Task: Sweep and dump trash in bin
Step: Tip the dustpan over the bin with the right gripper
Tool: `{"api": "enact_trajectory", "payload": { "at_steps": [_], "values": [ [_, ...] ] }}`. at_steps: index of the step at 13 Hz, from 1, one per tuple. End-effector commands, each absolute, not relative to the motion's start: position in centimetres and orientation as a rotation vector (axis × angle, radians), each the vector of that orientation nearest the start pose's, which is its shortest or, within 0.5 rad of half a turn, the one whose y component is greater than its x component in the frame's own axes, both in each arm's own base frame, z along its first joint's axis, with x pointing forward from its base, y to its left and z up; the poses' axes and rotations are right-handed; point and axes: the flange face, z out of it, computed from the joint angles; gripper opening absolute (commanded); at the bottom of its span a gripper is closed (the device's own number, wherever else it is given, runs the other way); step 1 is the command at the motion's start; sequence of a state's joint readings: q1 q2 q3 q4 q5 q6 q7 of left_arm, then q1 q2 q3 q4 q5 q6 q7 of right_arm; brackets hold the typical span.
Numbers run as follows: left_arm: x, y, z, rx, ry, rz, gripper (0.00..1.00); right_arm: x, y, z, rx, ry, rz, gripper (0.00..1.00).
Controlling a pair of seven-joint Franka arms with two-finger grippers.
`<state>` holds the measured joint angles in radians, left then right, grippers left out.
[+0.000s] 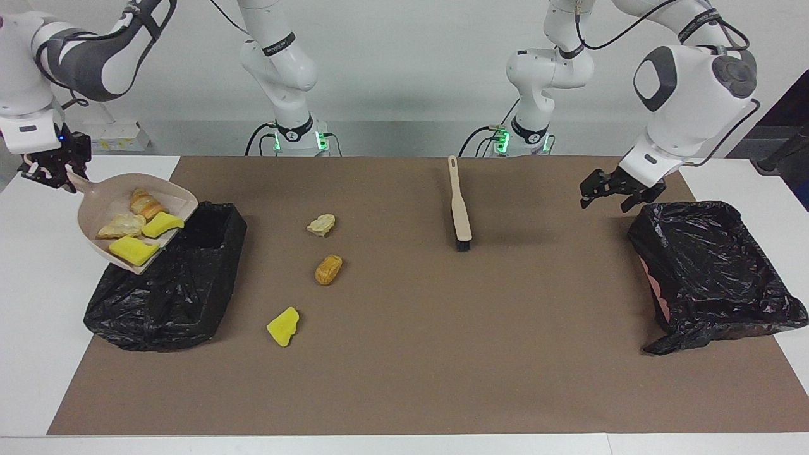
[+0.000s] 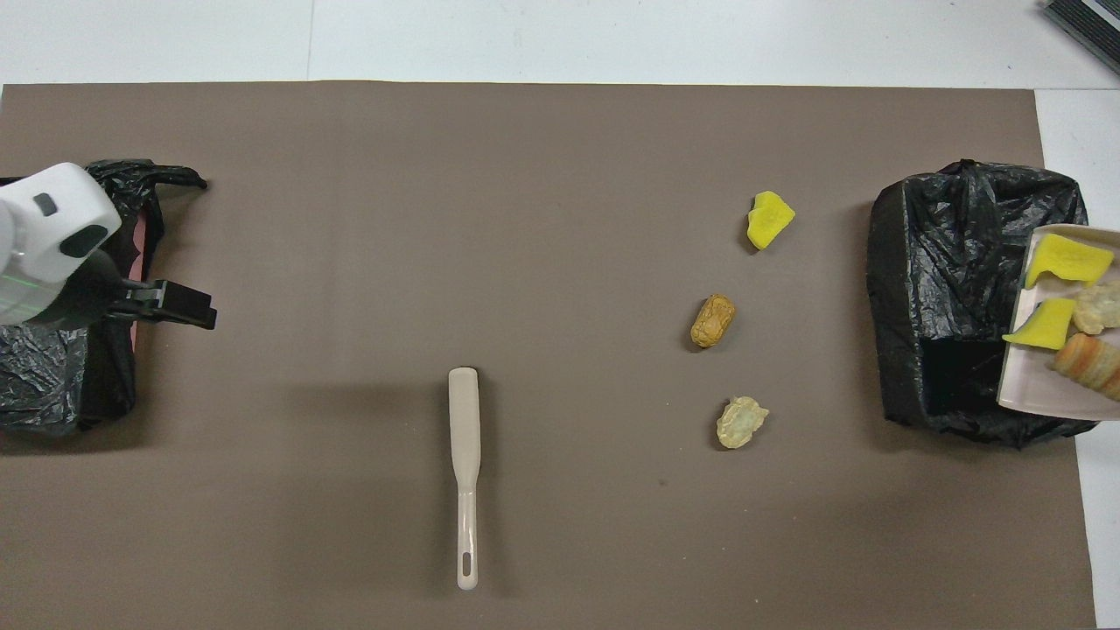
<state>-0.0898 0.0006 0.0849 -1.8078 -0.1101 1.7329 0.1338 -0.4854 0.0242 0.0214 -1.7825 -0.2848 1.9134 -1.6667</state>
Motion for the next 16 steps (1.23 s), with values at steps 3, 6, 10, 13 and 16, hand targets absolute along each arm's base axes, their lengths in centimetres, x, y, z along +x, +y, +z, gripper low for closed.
{"api": "enact_trajectory", "payload": {
  "at_steps": [3,6,10,13,16],
  "values": [
    [55.1,1.2,58.8,-3.207,0.186,0.132,1.0,54.6,-21.4,54.3,-2.79,-2.13,0.616,0.0],
    [54.5,0.8,63.3,-3.104,0.239,0.126,1.0,55.6,-19.0,54.3,-2.782,-2.23,0.768,0.0],
    [53.9,0.7,63.6,-3.112,0.227,0.094,1.0,56.6,-17.3,55.2,-2.75,-2.348,0.887,0.0],
    [53.9,1.0,63.5,-3.112,0.225,0.096,1.0,56.8,-15.5,56.0,-2.719,-2.373,0.988,0.0],
    [53.9,1.2,63.5,-3.113,0.217,0.096,1.0,57.0,-13.2,57.3,-2.692,-2.389,1.087,0.0]
  ]
}}
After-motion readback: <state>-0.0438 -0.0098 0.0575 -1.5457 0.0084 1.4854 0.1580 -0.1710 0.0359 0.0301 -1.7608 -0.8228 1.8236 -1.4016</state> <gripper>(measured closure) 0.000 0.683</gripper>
